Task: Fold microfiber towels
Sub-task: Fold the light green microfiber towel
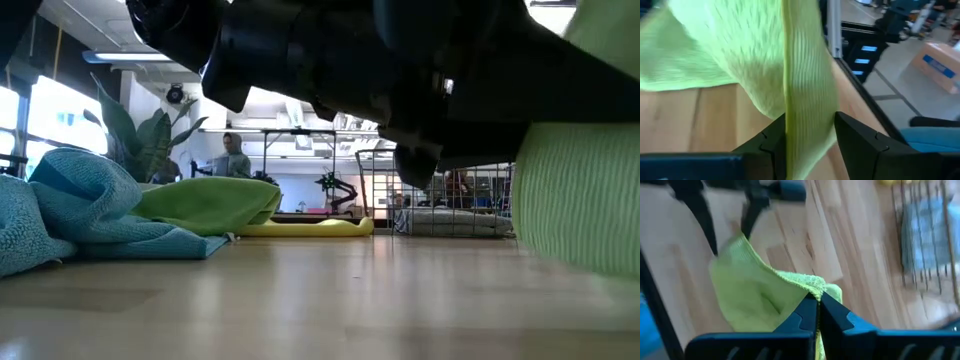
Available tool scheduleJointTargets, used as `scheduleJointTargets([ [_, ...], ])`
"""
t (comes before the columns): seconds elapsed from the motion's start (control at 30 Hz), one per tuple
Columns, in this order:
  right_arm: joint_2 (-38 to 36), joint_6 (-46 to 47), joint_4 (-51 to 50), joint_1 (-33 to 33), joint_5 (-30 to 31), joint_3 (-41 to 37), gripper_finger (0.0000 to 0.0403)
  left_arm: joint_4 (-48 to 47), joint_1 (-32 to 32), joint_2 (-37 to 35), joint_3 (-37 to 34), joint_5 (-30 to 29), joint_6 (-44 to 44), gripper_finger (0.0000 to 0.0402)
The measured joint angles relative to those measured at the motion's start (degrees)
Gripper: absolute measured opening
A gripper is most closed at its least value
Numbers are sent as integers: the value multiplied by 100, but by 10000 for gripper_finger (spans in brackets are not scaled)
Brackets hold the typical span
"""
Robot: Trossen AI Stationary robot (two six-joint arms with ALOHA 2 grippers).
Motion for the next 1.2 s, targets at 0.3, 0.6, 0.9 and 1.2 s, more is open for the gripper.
scheduleJointTargets([
  [0.3,-4,-445,0,-2,430,784,0,-128,-108,0,0,648,-204,101],
  [0.6,-4,-430,-2,-4,385,843,0,-246,-196,-2,0,646,-264,79],
  [0.9,-2,-288,28,0,333,512,0,-271,-181,-10,0,1167,-762,6],
  [1.2,4,-279,70,0,392,-240,0,-1927,-202,-658,-2,1763,-871,2],
])
